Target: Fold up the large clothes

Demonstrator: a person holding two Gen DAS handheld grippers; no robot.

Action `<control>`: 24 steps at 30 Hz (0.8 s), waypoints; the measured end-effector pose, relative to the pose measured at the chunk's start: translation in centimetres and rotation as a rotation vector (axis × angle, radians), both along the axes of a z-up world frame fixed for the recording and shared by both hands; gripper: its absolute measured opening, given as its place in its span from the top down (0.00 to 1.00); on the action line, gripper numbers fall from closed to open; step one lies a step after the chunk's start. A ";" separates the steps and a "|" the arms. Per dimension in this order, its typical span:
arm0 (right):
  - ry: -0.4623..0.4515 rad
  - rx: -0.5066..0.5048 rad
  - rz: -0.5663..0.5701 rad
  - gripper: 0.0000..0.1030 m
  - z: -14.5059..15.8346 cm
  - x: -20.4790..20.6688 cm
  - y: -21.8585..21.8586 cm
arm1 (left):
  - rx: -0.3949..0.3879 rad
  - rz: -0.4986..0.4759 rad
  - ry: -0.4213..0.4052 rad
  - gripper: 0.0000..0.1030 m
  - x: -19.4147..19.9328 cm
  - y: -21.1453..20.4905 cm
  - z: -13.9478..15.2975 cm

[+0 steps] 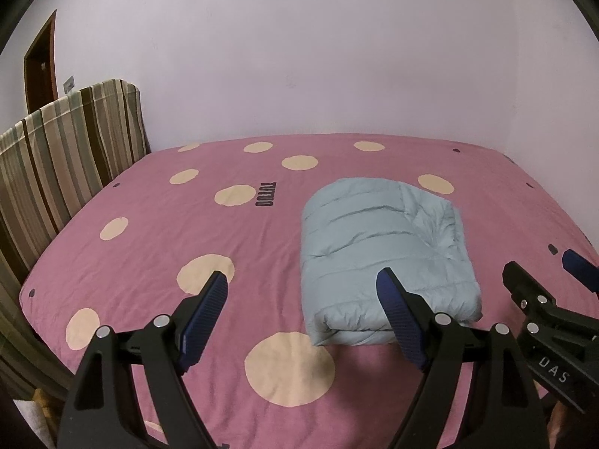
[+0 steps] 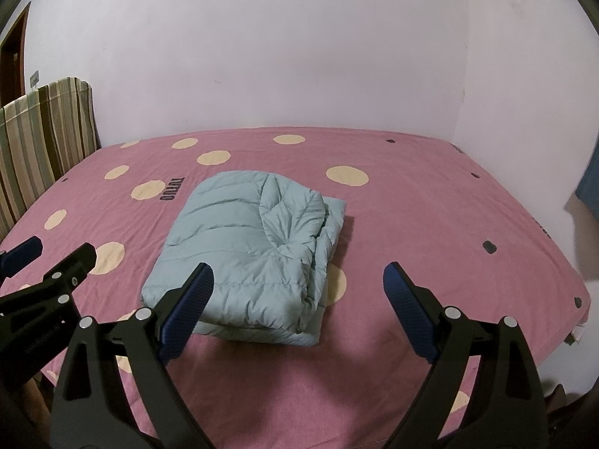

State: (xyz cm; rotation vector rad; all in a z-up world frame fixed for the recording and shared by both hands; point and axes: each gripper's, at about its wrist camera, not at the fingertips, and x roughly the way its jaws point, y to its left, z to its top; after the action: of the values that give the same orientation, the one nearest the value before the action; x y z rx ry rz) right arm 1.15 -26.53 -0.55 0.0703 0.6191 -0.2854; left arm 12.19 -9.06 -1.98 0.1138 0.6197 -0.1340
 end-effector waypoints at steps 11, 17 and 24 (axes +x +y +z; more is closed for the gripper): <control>0.007 -0.006 0.010 0.11 -0.1 0.1 0.2 | 0.002 0.002 0.002 0.17 0.1 -0.1 0.0; 0.011 -0.009 0.013 0.11 -0.2 0.3 0.4 | -0.017 0.014 0.035 0.17 0.8 0.1 -0.3; 0.017 -0.007 0.012 0.11 -0.5 0.6 0.1 | 0.007 0.028 0.008 0.17 1.3 0.3 -0.7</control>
State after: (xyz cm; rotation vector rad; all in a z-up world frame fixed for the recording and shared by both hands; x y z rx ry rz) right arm 1.72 -26.43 -1.09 0.0574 0.6349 -0.2771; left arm 13.53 -8.77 -2.66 0.1117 0.6291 -0.1047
